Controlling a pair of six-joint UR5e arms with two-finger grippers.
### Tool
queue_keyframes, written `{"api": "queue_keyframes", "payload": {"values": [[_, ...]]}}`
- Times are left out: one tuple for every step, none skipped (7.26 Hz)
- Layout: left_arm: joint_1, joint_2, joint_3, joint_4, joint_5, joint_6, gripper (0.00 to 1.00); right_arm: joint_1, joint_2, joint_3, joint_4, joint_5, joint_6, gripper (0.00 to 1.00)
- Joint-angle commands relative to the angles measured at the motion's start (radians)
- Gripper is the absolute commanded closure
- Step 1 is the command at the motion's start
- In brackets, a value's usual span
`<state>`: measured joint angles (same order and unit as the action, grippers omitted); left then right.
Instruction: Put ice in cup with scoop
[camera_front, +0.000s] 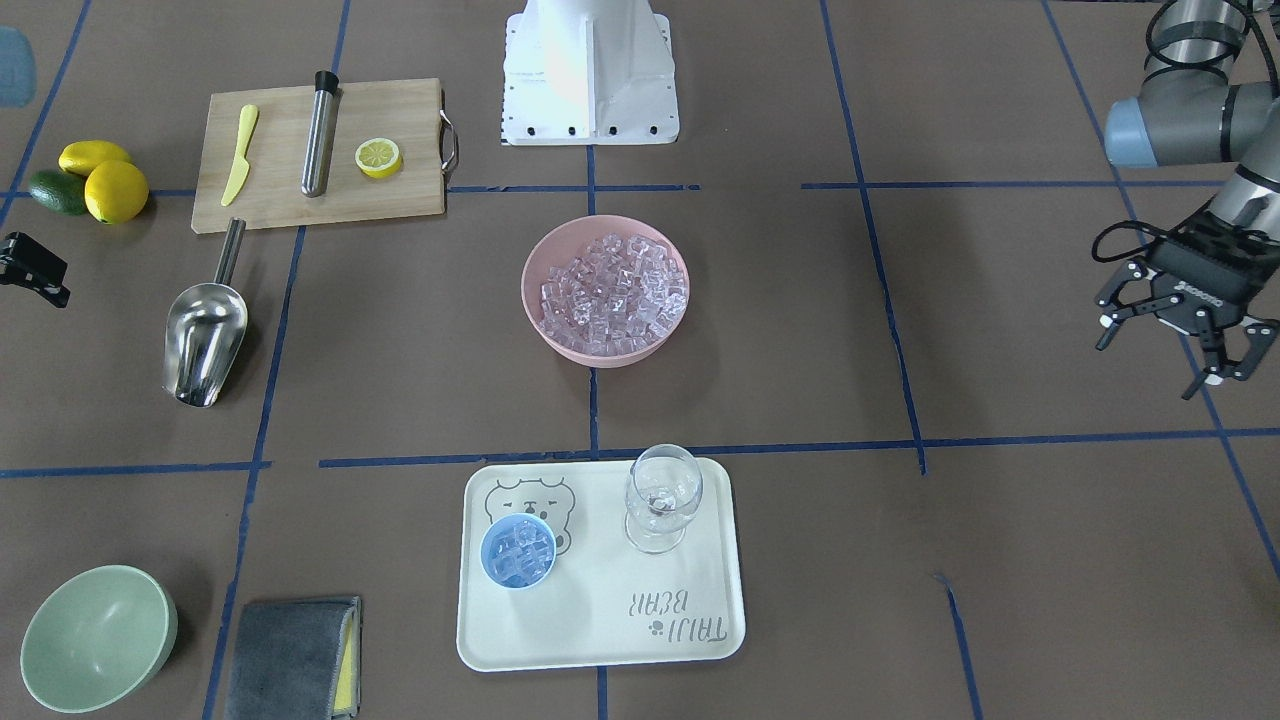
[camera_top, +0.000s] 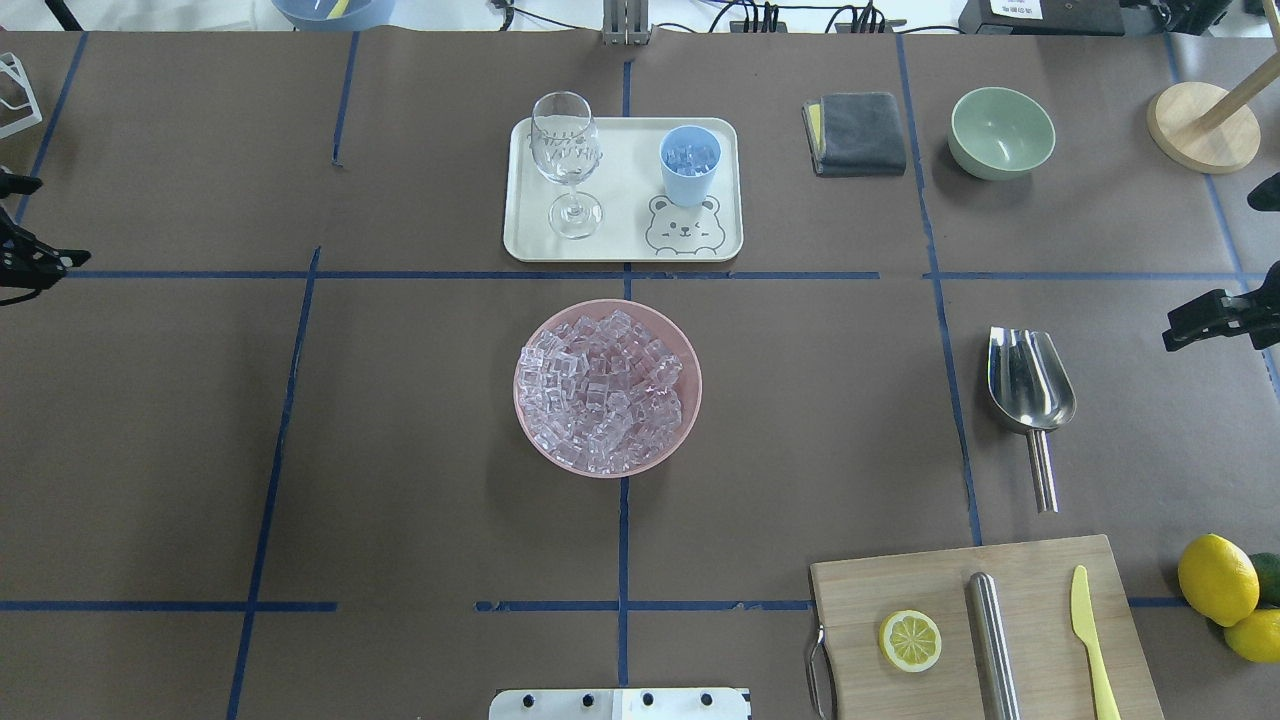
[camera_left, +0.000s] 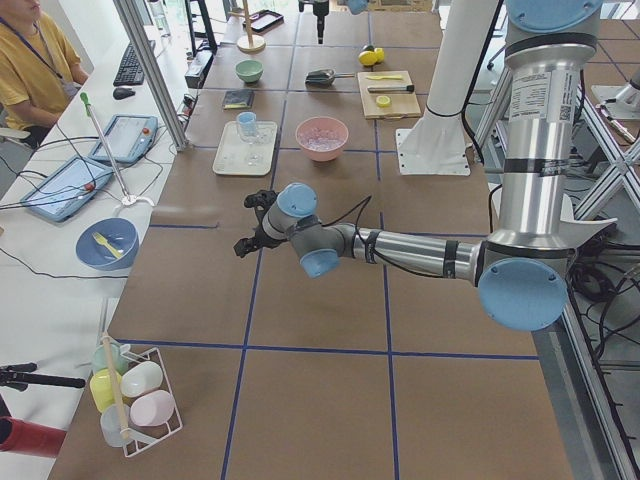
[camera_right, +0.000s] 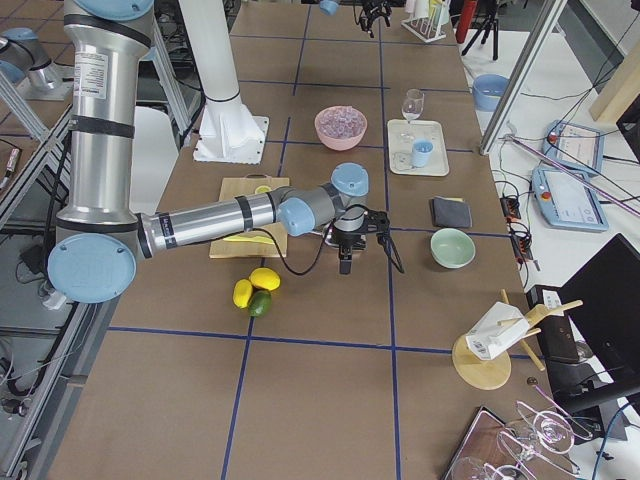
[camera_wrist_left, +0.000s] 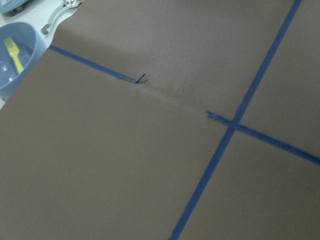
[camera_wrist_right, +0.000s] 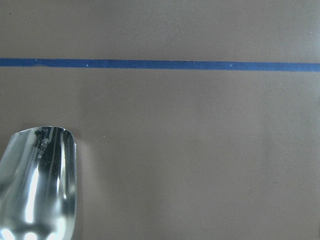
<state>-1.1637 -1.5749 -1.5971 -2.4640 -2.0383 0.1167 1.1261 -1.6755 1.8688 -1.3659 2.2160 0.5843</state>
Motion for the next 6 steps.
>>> {"api": "queue_keyframes", "payload": {"values": [[-0.109, 0.045, 0.022, 0.066, 0.007, 0.014, 0.00, 0.003, 0.000, -0.017, 0.004, 0.001, -0.038, 0.00], [-0.126, 0.056, 0.038, 0.068, 0.010, 0.008, 0.00, 0.003, 0.002, -0.022, 0.002, 0.002, -0.043, 0.00], [-0.145, 0.067, 0.090, 0.068, 0.009, -0.002, 0.00, 0.003, 0.002, -0.025, 0.004, 0.002, -0.043, 0.00], [-0.181, 0.073, 0.159, 0.053, 0.007, -0.038, 0.00, 0.003, 0.002, -0.028, 0.004, 0.002, -0.059, 0.00], [-0.241, 0.066, 0.155, 0.083, -0.014, -0.072, 0.00, 0.003, 0.005, -0.037, 0.002, 0.002, -0.073, 0.00], [-0.243, 0.037, 0.160, 0.214, -0.052, -0.125, 0.00, 0.003, 0.025, -0.069, 0.002, 0.002, -0.098, 0.00]]}}
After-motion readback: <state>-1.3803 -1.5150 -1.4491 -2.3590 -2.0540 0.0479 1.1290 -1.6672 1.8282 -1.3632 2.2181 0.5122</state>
